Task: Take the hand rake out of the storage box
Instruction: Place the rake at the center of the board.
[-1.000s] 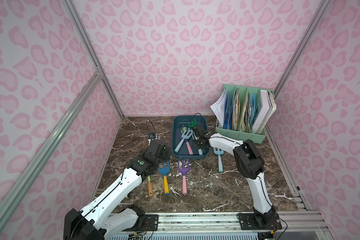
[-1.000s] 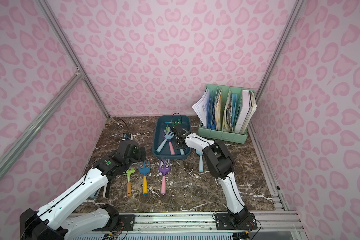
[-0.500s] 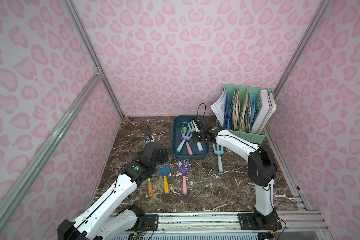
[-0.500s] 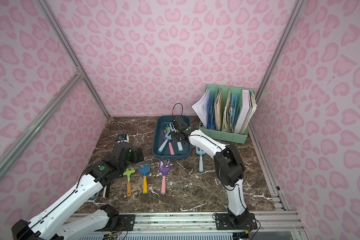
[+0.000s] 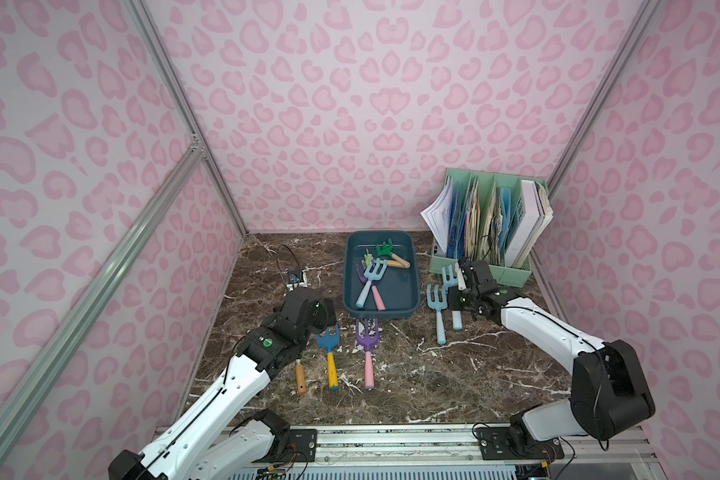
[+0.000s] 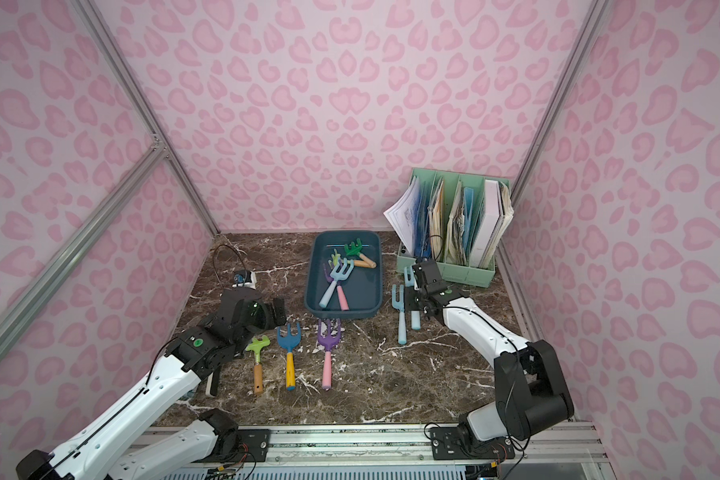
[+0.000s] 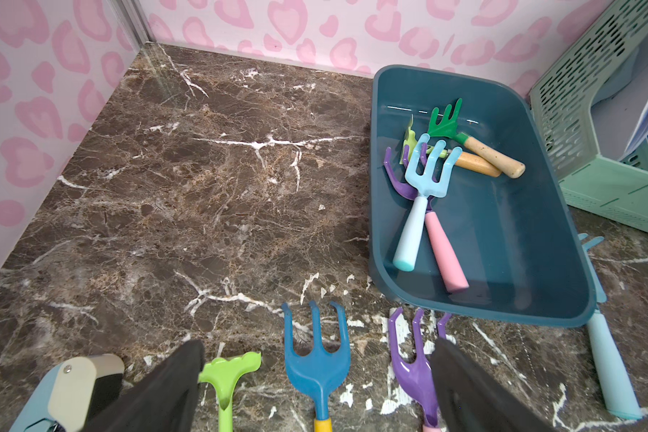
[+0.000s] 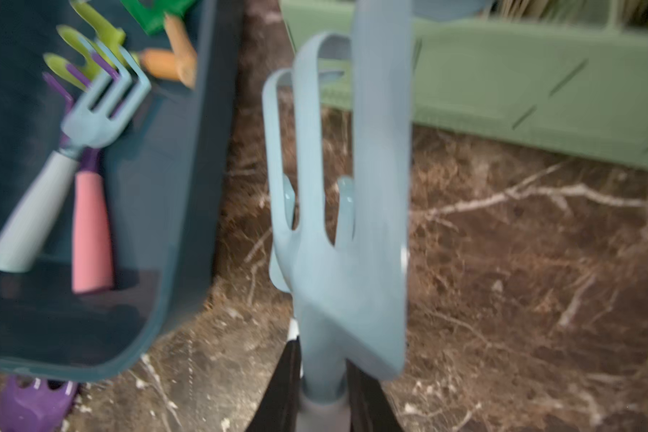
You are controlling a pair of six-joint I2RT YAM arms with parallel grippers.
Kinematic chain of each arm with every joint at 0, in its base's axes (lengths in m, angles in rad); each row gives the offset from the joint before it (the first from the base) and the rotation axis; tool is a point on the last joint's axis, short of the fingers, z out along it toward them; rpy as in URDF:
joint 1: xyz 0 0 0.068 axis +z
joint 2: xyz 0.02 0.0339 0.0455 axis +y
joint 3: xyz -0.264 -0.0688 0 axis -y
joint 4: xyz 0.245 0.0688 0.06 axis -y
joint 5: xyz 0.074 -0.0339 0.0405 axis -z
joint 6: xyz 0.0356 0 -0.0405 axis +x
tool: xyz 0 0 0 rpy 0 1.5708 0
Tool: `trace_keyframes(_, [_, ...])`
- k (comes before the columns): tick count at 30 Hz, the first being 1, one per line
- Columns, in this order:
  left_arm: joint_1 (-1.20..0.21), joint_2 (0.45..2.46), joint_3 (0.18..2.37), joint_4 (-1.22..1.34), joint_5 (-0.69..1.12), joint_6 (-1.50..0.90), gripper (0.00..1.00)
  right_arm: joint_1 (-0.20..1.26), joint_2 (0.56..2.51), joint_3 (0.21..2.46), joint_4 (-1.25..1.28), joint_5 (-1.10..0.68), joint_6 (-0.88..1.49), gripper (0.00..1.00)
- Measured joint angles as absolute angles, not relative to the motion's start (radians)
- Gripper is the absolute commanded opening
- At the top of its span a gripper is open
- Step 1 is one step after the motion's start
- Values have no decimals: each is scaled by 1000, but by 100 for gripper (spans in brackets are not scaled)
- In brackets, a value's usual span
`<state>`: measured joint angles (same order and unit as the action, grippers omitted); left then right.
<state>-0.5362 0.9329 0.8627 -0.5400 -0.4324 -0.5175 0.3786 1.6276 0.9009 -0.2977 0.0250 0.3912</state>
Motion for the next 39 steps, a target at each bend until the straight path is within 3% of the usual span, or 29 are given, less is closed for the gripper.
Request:
trace_keyframes(14, [-537,892,845,-540,-442,-499,98,276,1805,920,-281,47,399,0])
trace_keyframes(18, [-537,894,845,-540,-443,-498,98,273,1828,926,-307,68,405,9])
trace_keyframes(21, [-537,897,845,-540,-444,-498,98,273,1834,931,-323,86,414,9])
trace_keyframes(25, [-537,896,845,-540,-457,-495,98,273,1859,942,-321,94,414,28])
trace_keyframes(28, [-538,881,845,-540,-462,-495,99,274,1863,947,-330,97,418,34])
trace_keyframes(30, [-539,867,841,-540,-466,-495,99,274,1862,947,-338,107,426,47])
trace_keyframes(39, [-545,857,839,-540,-496,-494,99,275,1881,963,-355,113,425,56])
